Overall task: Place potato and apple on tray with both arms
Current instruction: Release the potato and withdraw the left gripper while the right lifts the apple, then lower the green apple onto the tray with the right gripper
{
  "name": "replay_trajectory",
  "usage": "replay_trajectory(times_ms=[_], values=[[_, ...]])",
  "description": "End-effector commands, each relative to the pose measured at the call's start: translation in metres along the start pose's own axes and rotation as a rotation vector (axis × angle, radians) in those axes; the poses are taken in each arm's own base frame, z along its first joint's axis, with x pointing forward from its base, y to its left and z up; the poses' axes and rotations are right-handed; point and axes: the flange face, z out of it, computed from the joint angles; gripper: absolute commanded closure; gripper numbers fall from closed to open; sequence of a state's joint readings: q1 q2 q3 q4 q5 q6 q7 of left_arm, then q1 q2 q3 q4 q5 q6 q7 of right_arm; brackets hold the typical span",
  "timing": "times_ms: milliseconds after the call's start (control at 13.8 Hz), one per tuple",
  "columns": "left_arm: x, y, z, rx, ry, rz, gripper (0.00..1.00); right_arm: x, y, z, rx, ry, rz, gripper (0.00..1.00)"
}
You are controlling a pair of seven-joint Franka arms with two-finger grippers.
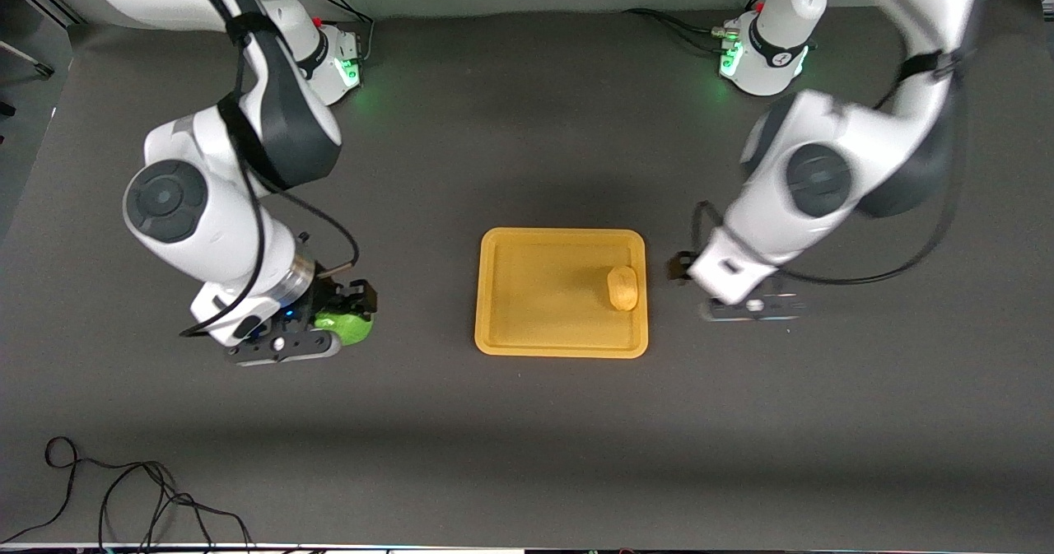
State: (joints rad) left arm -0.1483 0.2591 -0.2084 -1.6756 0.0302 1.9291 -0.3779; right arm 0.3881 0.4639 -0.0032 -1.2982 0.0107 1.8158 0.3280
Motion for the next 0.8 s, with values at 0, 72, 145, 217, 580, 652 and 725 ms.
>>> replay_trajectory(times_ms=[0, 72, 145, 217, 580, 652, 725], values=[[-0.018, -0.058, -0.028, 0.083, 0.076, 0.063, 0.01, -0.026, -0.076, -0.007, 0.005, 0.0, 0.068, 0.4], [-0.025, -0.091, -0.04, 0.102, 0.128, 0.09, 0.01, -0.038, -0.103, -0.002, 0.002, -0.004, 0.083, 0.4], [-0.036, -0.109, -0.048, 0.111, 0.146, 0.115, 0.01, -0.046, -0.129, 0.004, 0.002, -0.005, 0.107, 0.4], [-0.041, -0.121, -0.054, 0.121, 0.142, 0.133, 0.01, -0.052, -0.157, 0.011, 0.006, -0.001, 0.134, 0.4], [-0.026, -0.168, -0.09, -0.003, 0.137, 0.135, 0.01, -0.07, -0.255, 0.099, -0.031, 0.031, 0.221, 0.4], [-0.024, -0.166, -0.092, -0.005, 0.113, 0.142, 0.01, -0.067, -0.257, 0.117, -0.026, 0.043, 0.217, 0.4], [-0.02, -0.168, -0.093, -0.005, 0.094, 0.15, 0.01, -0.065, -0.259, 0.14, -0.028, 0.043, 0.213, 0.4]])
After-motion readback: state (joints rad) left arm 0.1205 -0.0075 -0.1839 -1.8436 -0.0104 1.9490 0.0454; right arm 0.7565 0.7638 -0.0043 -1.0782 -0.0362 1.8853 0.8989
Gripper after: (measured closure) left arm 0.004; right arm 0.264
